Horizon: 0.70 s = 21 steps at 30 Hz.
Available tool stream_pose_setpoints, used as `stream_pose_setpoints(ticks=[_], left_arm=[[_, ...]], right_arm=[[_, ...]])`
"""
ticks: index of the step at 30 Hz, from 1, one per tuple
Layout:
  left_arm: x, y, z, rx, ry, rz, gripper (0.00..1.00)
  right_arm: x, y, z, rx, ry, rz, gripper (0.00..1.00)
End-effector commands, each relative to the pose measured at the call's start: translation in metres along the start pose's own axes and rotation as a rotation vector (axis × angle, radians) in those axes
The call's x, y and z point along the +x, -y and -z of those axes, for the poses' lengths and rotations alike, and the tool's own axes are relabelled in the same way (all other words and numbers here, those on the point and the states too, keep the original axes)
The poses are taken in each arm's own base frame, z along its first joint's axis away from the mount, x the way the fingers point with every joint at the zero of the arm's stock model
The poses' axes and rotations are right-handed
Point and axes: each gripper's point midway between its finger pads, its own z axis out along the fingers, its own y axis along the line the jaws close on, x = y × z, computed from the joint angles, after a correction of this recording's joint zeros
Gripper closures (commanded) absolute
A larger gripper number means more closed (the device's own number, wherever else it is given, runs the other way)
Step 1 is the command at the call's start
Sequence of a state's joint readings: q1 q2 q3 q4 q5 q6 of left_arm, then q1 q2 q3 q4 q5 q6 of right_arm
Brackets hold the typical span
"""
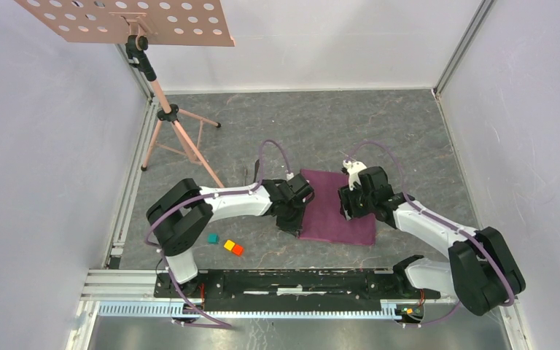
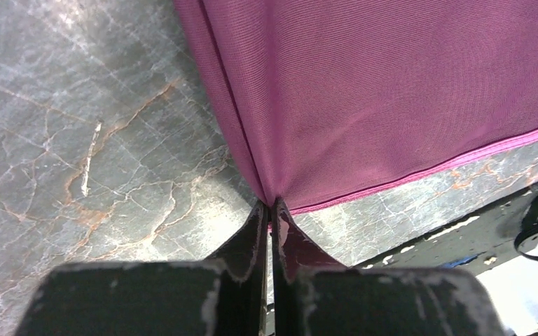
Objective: Fold the napkin into a case and place the utensils inside
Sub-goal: Smooth out the square-folded napkin at the center of the board.
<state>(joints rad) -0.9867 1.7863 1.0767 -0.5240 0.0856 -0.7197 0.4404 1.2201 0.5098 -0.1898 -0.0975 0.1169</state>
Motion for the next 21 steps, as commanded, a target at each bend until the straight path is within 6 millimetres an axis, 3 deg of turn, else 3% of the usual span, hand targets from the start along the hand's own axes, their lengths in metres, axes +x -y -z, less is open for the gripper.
stream_pose_setpoints(ticks=[1, 7, 11, 14, 19, 21], left_arm=[[0.003, 0.003, -0.003, 0.060, 0.062, 0.082, 0.97], [0.007, 0.033, 0.009, 0.328, 0.122, 0.181, 0.98], [0.011, 0.039, 0.007, 0.431, 0.118, 0.249, 0.98], [0.012, 0.047, 0.008, 0.544, 0.130, 0.322, 0.98], [0.009, 0.049, 0.016, 0.671, 0.201, 0.418, 0.98], [0.010, 0.044, 0.015, 0.659, 0.214, 0.428, 0.95]], right_arm=[[-0.012, -0.004, 0.004, -0.025, 0.059, 0.010, 0.41], [-0.009, -0.005, 0.006, -0.016, 0.044, -0.044, 0.39], [-0.009, 0.000, 0.019, 0.031, 0.046, -0.108, 0.21], [0.000, 0.005, 0.032, 0.082, 0.024, -0.217, 0.13], [0.024, 0.025, 0.056, 0.240, -0.017, -0.473, 0.15], [0.024, 0.029, 0.062, 0.267, 0.004, -0.482, 0.18]])
